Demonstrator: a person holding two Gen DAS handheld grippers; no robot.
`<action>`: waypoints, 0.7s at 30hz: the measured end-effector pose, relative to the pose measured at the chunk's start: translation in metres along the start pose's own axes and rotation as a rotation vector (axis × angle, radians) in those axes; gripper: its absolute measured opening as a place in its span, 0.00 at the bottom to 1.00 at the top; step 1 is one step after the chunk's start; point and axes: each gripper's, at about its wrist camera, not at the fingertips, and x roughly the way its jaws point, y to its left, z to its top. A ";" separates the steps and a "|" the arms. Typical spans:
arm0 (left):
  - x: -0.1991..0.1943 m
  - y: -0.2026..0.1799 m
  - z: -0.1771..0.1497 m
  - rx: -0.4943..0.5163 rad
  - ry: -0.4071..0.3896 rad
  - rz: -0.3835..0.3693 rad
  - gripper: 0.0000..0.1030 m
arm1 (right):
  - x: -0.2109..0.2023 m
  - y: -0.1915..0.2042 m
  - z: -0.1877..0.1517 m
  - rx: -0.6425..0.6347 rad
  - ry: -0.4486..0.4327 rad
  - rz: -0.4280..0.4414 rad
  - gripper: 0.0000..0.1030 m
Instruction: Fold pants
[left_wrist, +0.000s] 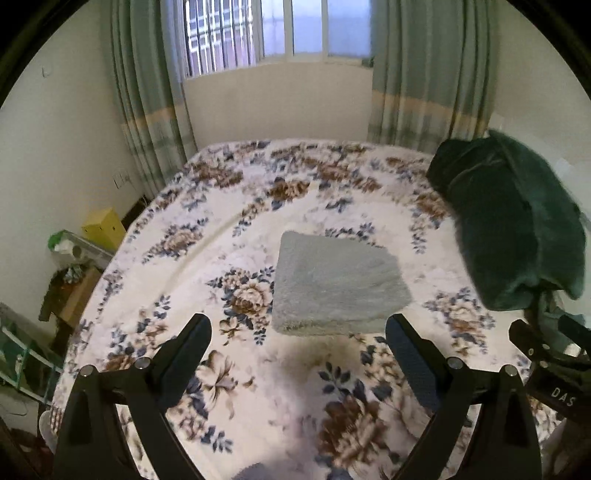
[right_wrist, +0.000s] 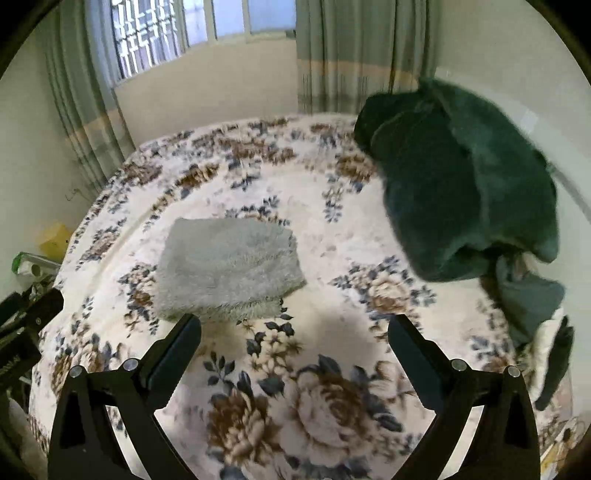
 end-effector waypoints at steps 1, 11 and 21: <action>-0.015 -0.002 -0.001 0.002 -0.009 -0.005 0.94 | -0.024 -0.004 -0.003 -0.001 -0.015 0.001 1.00; -0.167 -0.018 -0.029 -0.015 -0.069 0.000 0.94 | -0.227 -0.040 -0.039 -0.020 -0.150 0.047 1.00; -0.271 -0.008 -0.038 -0.042 -0.141 0.016 0.94 | -0.384 -0.050 -0.069 -0.079 -0.256 0.063 1.00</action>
